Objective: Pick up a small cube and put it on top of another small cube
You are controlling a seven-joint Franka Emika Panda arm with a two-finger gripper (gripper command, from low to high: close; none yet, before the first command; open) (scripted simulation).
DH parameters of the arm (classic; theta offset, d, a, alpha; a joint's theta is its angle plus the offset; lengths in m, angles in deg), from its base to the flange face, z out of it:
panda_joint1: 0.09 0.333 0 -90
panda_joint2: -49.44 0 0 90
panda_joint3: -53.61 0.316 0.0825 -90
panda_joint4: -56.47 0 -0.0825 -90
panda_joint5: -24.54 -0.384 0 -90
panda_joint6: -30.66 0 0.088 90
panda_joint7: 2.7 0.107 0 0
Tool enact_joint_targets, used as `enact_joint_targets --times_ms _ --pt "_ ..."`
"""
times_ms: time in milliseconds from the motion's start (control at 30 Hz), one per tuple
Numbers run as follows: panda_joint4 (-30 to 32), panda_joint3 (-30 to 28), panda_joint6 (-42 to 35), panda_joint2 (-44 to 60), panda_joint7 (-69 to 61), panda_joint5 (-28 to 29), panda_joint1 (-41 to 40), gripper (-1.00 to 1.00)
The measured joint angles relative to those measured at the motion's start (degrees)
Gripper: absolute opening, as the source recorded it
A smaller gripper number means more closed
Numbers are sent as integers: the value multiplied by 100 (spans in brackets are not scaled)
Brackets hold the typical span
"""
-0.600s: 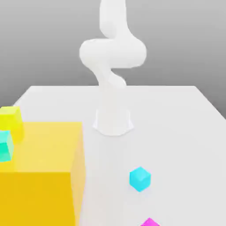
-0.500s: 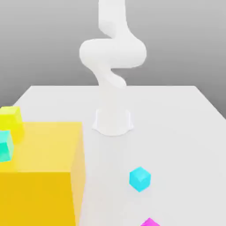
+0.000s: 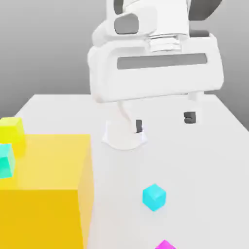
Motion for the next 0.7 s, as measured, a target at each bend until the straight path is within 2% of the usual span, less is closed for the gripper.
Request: enact_joint_targets --times_ms 200,367,533,567,700 --pt "-65 78 344 1230 -581 62 92 0" --pt "-116 125 637 2238 -917 327 155 0" --pt "-295 178 1324 3276 -1033 360 141 0" --pt "-318 187 1407 3385 -1039 354 133 -100" --pt "-318 188 1401 3384 -1039 354 132 -100"
